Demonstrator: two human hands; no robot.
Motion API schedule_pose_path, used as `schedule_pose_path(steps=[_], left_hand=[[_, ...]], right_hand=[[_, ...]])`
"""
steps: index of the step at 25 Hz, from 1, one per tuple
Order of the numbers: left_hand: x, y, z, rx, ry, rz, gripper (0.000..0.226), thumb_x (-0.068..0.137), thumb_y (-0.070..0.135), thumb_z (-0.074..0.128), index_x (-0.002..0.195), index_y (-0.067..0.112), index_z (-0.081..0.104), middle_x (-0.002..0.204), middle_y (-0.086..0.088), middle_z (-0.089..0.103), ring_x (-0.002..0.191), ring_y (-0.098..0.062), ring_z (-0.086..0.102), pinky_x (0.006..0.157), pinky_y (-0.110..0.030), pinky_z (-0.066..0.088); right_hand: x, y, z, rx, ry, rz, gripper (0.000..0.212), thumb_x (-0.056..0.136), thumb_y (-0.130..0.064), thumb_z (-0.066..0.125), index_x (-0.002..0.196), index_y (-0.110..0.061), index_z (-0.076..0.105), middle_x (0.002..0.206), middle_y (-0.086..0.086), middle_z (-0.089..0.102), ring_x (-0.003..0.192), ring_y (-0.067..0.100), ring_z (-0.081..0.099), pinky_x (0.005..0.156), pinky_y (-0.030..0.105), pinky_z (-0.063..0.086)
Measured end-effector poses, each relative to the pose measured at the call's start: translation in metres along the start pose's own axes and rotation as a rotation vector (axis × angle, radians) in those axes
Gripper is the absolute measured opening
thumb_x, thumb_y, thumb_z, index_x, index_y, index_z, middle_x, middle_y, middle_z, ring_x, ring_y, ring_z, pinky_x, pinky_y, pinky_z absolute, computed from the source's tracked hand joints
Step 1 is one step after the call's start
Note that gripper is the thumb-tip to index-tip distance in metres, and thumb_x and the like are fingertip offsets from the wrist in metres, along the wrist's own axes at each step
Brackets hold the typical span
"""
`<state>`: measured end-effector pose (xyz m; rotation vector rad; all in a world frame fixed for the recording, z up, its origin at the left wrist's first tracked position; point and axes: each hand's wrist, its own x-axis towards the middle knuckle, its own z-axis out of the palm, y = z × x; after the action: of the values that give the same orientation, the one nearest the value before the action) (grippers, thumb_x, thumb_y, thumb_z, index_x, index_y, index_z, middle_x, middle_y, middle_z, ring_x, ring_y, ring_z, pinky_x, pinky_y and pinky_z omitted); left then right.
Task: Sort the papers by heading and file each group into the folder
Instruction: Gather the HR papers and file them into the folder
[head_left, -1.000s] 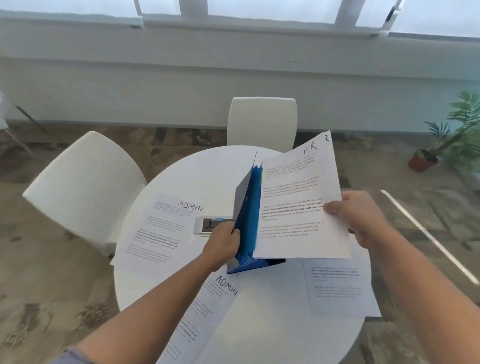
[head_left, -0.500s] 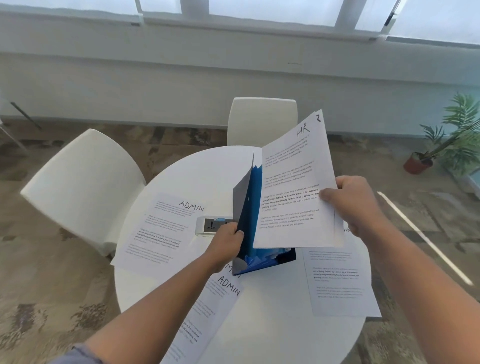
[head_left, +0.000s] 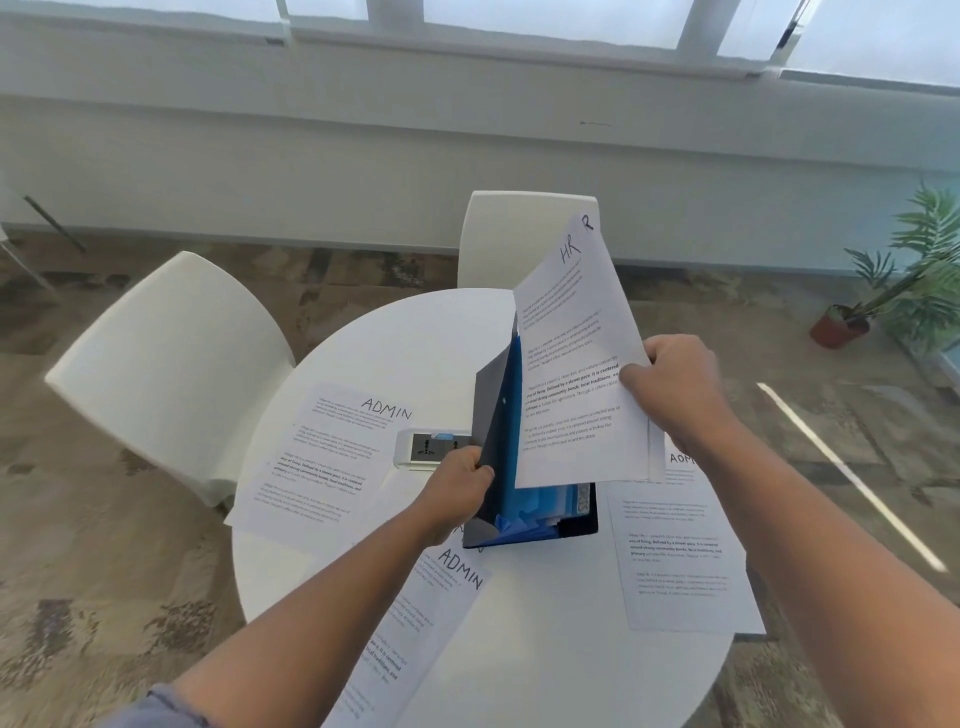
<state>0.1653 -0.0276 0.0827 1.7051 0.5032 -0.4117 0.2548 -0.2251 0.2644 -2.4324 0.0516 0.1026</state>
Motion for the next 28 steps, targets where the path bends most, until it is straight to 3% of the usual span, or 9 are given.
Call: schedule_pose_path(steps=[4, 7, 9, 14, 17, 20, 28], left_hand=[[-0.001, -0.001, 0.001, 0.01, -0.003, 0.004, 0.022, 0.11, 0.022, 0.041, 0.117, 0.019, 0.062, 0.116, -0.003, 0.07, 0.108, -0.023, 0.067, 0.089, -0.043, 0.063], [0.0, 0.0, -0.001, 0.007, -0.001, 0.01, 0.024, 0.11, 0.02, 0.04, 0.119, 0.018, 0.062, 0.117, -0.005, 0.07, 0.108, -0.025, 0.067, 0.089, -0.041, 0.062], [-0.002, 0.002, -0.002, -0.01, -0.007, 0.007, 0.025, 0.11, 0.021, 0.04, 0.122, 0.018, 0.062, 0.118, -0.003, 0.07, 0.109, -0.023, 0.067, 0.084, -0.036, 0.062], [0.001, 0.001, 0.001, 0.013, 0.013, 0.005, 0.023, 0.106, 0.021, 0.042, 0.114, 0.015, 0.063, 0.111, -0.014, 0.071, 0.098, -0.033, 0.07, 0.084, -0.048, 0.061], [0.003, 0.0, 0.001, 0.001, 0.011, 0.003, 0.024, 0.106, 0.019, 0.041, 0.114, 0.018, 0.063, 0.112, -0.013, 0.072, 0.099, -0.035, 0.069, 0.087, -0.048, 0.06], [0.004, -0.001, 0.001, 0.007, 0.025, 0.008, 0.022, 0.105, 0.02, 0.043, 0.111, 0.017, 0.064, 0.113, -0.023, 0.069, 0.087, -0.027, 0.062, 0.075, -0.041, 0.053], [-0.001, 0.004, 0.001, -0.002, 0.006, 0.007, 0.026, 0.109, 0.02, 0.04, 0.114, 0.022, 0.065, 0.105, -0.005, 0.075, 0.091, -0.028, 0.066, 0.073, -0.036, 0.053]], right_hand=[[0.0, 0.0, 0.004, -0.049, 0.034, -0.052, 0.019, 0.084, -0.011, 0.056, 0.07, -0.01, 0.069, 0.076, -0.003, 0.074, 0.068, 0.026, 0.071, 0.063, 0.05, 0.063], [-0.003, -0.002, -0.002, -0.034, 0.107, -0.08, 0.027, 0.088, -0.009, 0.055, 0.063, -0.014, 0.063, 0.067, -0.01, 0.066, 0.057, 0.018, 0.06, 0.049, 0.031, 0.048], [-0.006, -0.005, -0.003, -0.025, 0.142, -0.095, 0.029, 0.089, -0.008, 0.055, 0.061, -0.015, 0.061, 0.065, -0.012, 0.063, 0.057, 0.016, 0.058, 0.049, 0.026, 0.039], [-0.02, 0.003, 0.022, -0.126, -0.012, -0.091, 0.029, 0.088, -0.009, 0.052, 0.061, -0.019, 0.055, 0.066, -0.006, 0.061, 0.058, 0.021, 0.058, 0.047, 0.024, 0.036], [-0.021, 0.009, 0.026, -0.134, -0.031, -0.046, 0.027, 0.084, -0.005, 0.051, 0.061, -0.018, 0.048, 0.062, -0.003, 0.054, 0.055, 0.021, 0.048, 0.047, 0.026, 0.031], [-0.017, 0.015, 0.025, -0.13, -0.047, -0.033, 0.025, 0.082, -0.004, 0.051, 0.061, -0.017, 0.047, 0.061, -0.001, 0.053, 0.057, 0.024, 0.048, 0.048, 0.026, 0.03], [-0.006, 0.014, 0.034, -0.217, -0.106, -0.011, 0.019, 0.087, -0.005, 0.055, 0.069, -0.012, 0.055, 0.072, 0.003, 0.062, 0.061, 0.021, 0.055, 0.048, 0.024, 0.034]])
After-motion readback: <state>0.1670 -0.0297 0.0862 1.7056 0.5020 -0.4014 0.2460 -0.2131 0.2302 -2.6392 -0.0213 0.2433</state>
